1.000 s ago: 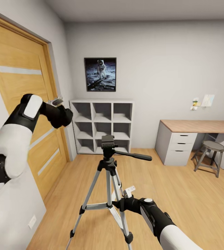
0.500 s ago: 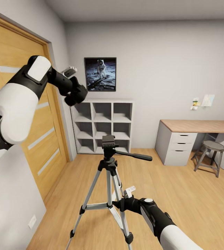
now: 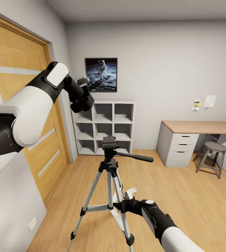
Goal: Attach the digital camera to the camera tripod in the bedroom.
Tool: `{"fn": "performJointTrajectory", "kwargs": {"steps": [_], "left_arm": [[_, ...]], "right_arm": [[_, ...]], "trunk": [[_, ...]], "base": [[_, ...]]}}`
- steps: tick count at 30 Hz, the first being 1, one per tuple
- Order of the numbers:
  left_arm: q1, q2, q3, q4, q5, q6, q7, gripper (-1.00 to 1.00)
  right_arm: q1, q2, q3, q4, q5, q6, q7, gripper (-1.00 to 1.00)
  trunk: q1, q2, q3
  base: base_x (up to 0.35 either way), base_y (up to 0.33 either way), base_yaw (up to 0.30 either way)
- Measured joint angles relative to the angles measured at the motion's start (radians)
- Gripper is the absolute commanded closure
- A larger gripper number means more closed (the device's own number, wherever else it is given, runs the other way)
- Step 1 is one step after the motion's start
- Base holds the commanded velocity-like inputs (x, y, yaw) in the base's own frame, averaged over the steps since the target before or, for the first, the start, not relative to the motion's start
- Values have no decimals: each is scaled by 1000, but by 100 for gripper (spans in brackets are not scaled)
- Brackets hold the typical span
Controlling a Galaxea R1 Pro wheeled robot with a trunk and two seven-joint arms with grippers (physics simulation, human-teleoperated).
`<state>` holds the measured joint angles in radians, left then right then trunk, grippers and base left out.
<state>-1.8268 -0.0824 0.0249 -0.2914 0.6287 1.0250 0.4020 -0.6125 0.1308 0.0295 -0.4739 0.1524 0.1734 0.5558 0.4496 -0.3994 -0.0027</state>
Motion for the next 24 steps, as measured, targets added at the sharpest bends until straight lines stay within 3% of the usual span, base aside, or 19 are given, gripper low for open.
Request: {"fn": "performJointTrajectory", "kwargs": {"steps": [6, 11, 14, 15, 16, 17, 18, 19, 20, 21, 22, 23, 24], "left_arm": [[1, -14, -1, 3, -49, 0, 30, 100], [1, -24, -1, -2, -52, 4, 18, 100], [1, -26, -1, -8, -51, 4, -31, 100], [1, -24, -1, -12, -46, 3, -79, 100], [1, -19, 0, -19, -37, 1, -201, 100], [1, -15, 0, -21, -41, 1, -257, 100], [2, -7, -3, -25, -46, 0, -364, 100], [2, -4, -1, -26, -33, -2, -421, 100], [3, -1, -5, -27, -41, -6, -476, 100], [4, 4, -10, -29, -42, -26, -593, 100], [5, 6, -16, -30, -49, -44, -650, 100], [6, 10, -37, -28, -89, -93, -755, 100], [8, 17, -113, -11, -208, -243, -946, 100]], "right_arm": [[0, 0, 0, 0, 0, -1, 0, 100], [0, 0, -1, 0, 0, -1, 0, 100], [0, 0, -1, 1, 1, -1, 0, 100], [0, 0, -1, 1, 1, -1, 0, 100], [0, 0, -1, 1, 2, -2, 0, 100], [0, 0, 0, 1, 2, -3, 0, 100], [0, 0, 0, 1, 3, -5, 1, 100], [0, 0, 0, 1, 3, -5, 1, 100], [0, 0, 0, 1, 3, -6, 1, 100], [0, 0, 0, 2, 4, -6, 1, 100], [0, 0, 1, 2, 4, -6, 1, 100], [0, -1, 0, 2, 4, -7, 1, 100], [0, 0, 1, 2, 3, -7, 1, 100]], "trunk": [[0, 0, 0], [0, 0, 0], [0, 0, 0], [0, 0, 0], [0, 0, 0], [0, 0, 0], [0, 0, 0], [0, 0, 0], [0, 0, 0], [0, 0, 0], [0, 0, 0], [0, 0, 0], [0, 0, 0]], "base": [[0, 0, 0], [0, 0, 0], [0, 0, 0], [0, 0, 0], [0, 0, 0], [0, 0, 0], [0, 0, 0], [0, 0, 0], [0, 0, 0], [0, 0, 0], [0, 0, 0], [0, 0, 0], [0, 0, 0]]}}
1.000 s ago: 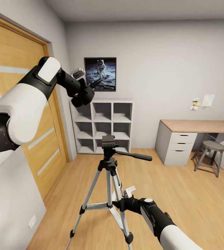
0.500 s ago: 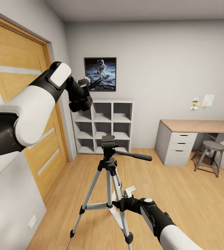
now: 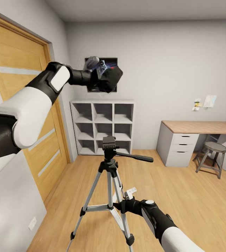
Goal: Attach the digital camera to the camera tripod in the bedroom.
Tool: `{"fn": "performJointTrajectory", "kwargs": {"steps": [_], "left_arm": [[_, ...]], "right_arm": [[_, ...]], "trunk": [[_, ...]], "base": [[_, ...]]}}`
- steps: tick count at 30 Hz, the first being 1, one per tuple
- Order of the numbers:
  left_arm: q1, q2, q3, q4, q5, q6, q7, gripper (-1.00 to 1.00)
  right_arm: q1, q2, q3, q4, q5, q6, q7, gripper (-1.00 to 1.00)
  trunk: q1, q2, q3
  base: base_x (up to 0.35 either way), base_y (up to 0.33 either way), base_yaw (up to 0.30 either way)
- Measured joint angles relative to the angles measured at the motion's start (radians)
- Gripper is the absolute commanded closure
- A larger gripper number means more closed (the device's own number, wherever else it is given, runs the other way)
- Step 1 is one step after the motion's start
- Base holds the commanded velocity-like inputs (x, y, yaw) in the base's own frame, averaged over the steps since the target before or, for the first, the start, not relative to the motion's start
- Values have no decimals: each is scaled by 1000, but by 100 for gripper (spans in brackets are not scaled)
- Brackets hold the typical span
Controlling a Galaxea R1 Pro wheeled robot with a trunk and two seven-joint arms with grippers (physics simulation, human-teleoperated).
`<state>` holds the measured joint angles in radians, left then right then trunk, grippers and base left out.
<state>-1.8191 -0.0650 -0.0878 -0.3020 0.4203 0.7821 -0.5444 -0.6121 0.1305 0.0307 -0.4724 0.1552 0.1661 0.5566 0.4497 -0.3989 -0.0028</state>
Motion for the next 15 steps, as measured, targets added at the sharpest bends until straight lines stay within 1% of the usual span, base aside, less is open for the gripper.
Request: {"fn": "performJointTrajectory", "kwargs": {"steps": [2, 4, 8, 11, 15], "left_arm": [[0, 2, -33, 17, -66, -63, -62, 100], [1, 3, -65, 65, -154, -140, -128, 100], [2, 7, -76, 122, -197, -192, -164, 100], [2, 13, -77, 143, -206, -234, -174, 100], [2, 24, -78, 153, -202, -272, -179, 100]], "right_arm": [[0, 0, -1, 0, 0, -1, 0, 100], [0, 0, 0, 0, 0, -1, 0, 100], [0, 0, -1, 0, 0, -1, 0, 100], [0, 0, -1, 0, 0, -1, 0, 100], [0, 0, -1, 0, 0, -1, 0, 100]], "trunk": [[0, 0, 0], [0, 0, 0], [0, 0, 0], [0, 0, 0], [0, 0, 0]], "base": [[0, 0, 0], [0, 0, 0], [0, 0, 0], [0, 0, 0], [0, 0, 0]]}}
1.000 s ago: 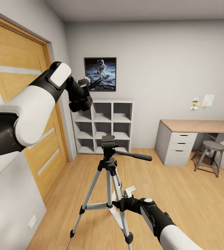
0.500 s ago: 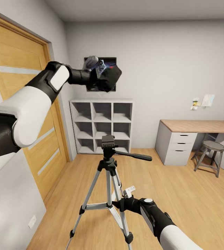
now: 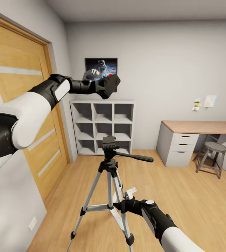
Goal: Attach the digital camera to the camera tripod in the bedroom.
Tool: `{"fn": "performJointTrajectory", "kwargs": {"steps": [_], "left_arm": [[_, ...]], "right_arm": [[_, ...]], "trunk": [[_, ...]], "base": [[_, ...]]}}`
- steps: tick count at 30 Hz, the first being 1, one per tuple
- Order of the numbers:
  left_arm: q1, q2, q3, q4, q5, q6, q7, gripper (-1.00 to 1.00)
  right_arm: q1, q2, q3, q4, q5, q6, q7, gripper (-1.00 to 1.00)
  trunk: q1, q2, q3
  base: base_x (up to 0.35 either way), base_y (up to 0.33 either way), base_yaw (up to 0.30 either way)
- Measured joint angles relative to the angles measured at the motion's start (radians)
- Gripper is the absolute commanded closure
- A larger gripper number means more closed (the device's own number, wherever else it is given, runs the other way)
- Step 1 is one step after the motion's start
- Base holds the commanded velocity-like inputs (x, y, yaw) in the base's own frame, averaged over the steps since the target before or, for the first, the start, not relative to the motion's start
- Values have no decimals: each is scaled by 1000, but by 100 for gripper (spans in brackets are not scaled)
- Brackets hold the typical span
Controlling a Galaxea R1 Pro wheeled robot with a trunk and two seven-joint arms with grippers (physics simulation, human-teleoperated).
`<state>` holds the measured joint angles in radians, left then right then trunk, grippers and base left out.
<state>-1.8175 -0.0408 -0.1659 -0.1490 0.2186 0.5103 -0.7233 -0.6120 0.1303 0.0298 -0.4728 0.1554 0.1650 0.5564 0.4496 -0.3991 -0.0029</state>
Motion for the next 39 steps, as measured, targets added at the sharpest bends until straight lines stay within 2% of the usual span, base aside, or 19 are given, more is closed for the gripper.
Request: {"fn": "performJointTrajectory", "kwargs": {"steps": [2, 10, 13, 16, 19, 20, 22, 24, 25, 26, 29, 32, 39], "left_arm": [[0, 7, 0, 2, 17, -17, 0, 100], [0, 5, -2, 1, 29, -9, -7, 100], [0, -1, -5, 12, 19, -13, -8, 100], [0, 5, -10, 13, 2, -15, -47, 100], [0, 28, -31, 10, -53, -20, -188, 100], [0, 45, -55, 7, -100, -29, -286, 100], [0, 63, -82, 6, -152, -51, -387, 100], [0, 98, -127, 5, -237, -122, -540, 100], [0, 114, -138, 8, -265, -158, -585, 100], [0, 143, -149, 15, -296, -206, -635, 100], [0, 168, -154, 21, -309, -230, -658, 100], [0, 179, -155, 23, -314, -241, -668, 100], [0, 181, -156, 18, -320, -250, -672, 100]], "right_arm": [[0, 0, 0, 0, 0, 0, 0, 100], [0, 0, 0, 0, 0, 0, 0, 100], [0, 0, 0, 0, 0, 0, 0, 100], [0, 0, 0, 0, 0, 0, 0, 100], [0, 0, 0, 0, 0, 0, 0, 100], [0, 0, 0, 0, 0, 0, 0, 100], [0, 0, 0, 0, 0, 0, 0, 100], [0, 0, 0, 0, 0, 0, 0, 100], [0, 0, 0, 0, 0, 0, 0, 100], [0, 0, 0, 0, 0, 0, 0, 100], [0, 0, 0, 0, 0, 0, 0, 100], [0, 0, 0, 0, 0, 0, 0, 100], [0, 0, 0, 0, 0, 0, 0, 100]], "trunk": [[0, 0, 0], [0, 0, 0], [0, 0, 0], [0, 0, 0], [0, 0, 0], [0, 0, 0], [0, 0, 0], [0, 0, 0], [0, 0, 0], [0, 0, 0], [0, 0, 0], [0, 0, 0], [0, 0, 0]], "base": [[0, 0, 0], [0, 0, 0], [0, 0, 0], [0, 0, 0], [0, 0, 0], [0, 0, 0], [0, 0, 0], [0, 0, 0], [0, 0, 0], [0, 0, 0], [0, 0, 0], [0, 0, 0], [0, 0, 0]]}}
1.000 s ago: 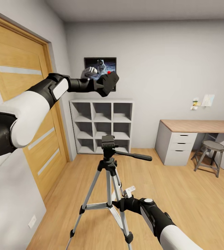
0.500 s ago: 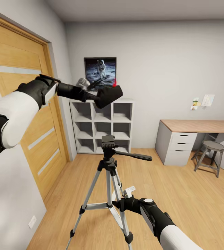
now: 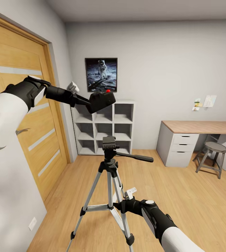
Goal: Attach the digital camera to the camera tripod in the bedroom.
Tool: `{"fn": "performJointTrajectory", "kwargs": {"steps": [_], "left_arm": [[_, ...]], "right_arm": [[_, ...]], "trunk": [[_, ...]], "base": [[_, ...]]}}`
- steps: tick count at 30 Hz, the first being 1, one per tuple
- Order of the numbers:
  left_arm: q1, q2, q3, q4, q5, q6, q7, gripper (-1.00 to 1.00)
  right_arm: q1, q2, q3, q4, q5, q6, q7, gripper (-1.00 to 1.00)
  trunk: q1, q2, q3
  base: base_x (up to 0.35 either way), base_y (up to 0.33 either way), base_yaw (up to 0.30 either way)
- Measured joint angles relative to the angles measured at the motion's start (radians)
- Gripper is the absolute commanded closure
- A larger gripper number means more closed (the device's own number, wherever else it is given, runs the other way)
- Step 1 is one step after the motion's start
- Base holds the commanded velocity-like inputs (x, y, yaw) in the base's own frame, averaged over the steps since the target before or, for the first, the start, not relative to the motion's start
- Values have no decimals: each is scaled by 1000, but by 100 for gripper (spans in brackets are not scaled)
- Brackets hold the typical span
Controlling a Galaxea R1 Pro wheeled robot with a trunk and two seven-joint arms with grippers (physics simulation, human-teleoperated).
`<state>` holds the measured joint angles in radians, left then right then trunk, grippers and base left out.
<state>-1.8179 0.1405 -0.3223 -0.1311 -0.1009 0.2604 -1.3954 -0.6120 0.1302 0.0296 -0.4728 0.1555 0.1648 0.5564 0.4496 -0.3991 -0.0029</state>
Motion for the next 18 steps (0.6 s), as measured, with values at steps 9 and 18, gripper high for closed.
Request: {"fn": "performJointTrajectory", "kwargs": {"steps": [9, 18], "left_arm": [[1, -1, 0, 5, 8, -50, 9, 100], [2, -22, -3, 5, -9, -63, -1, 100]], "right_arm": [[0, 0, 0, 0, 1, -1, 0, 100], [0, 0, 0, 1, 0, -1, 0, 100]], "trunk": [[0, 0, 0], [0, 0, 0]], "base": [[0, 0, 0], [0, 0, 0]]}}
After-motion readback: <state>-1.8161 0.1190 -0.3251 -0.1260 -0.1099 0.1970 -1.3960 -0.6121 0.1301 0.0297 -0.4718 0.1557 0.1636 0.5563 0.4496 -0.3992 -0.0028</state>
